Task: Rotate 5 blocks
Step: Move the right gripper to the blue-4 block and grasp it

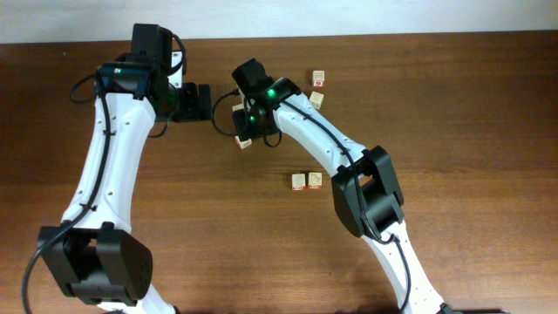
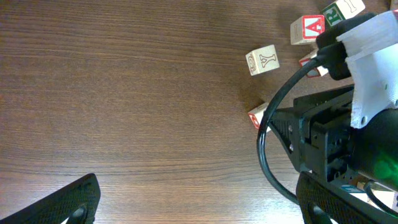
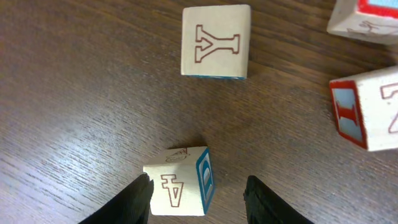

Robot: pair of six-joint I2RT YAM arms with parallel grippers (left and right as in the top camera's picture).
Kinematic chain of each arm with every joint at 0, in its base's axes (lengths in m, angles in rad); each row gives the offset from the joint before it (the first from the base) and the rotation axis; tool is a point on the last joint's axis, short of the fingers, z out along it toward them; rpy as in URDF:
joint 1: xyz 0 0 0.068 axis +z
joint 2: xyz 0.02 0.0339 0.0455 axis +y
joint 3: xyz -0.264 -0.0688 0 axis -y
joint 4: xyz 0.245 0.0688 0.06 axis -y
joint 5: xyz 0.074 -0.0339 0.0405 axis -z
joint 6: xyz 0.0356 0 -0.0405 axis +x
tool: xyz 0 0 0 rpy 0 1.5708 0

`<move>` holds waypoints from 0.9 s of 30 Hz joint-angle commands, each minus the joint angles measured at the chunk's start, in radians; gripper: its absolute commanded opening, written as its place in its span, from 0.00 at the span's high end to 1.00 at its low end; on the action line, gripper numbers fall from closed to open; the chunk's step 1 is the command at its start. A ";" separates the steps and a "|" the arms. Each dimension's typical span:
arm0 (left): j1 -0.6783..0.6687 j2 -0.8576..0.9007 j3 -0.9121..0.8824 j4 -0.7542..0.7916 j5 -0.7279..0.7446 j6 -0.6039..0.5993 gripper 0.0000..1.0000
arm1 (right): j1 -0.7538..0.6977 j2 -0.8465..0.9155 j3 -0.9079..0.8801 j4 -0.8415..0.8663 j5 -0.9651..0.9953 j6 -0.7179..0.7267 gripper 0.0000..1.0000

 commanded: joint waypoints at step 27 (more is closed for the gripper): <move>0.000 0.003 0.022 -0.002 -0.007 -0.013 0.01 | 0.024 0.056 -0.008 0.018 -0.059 -0.065 0.55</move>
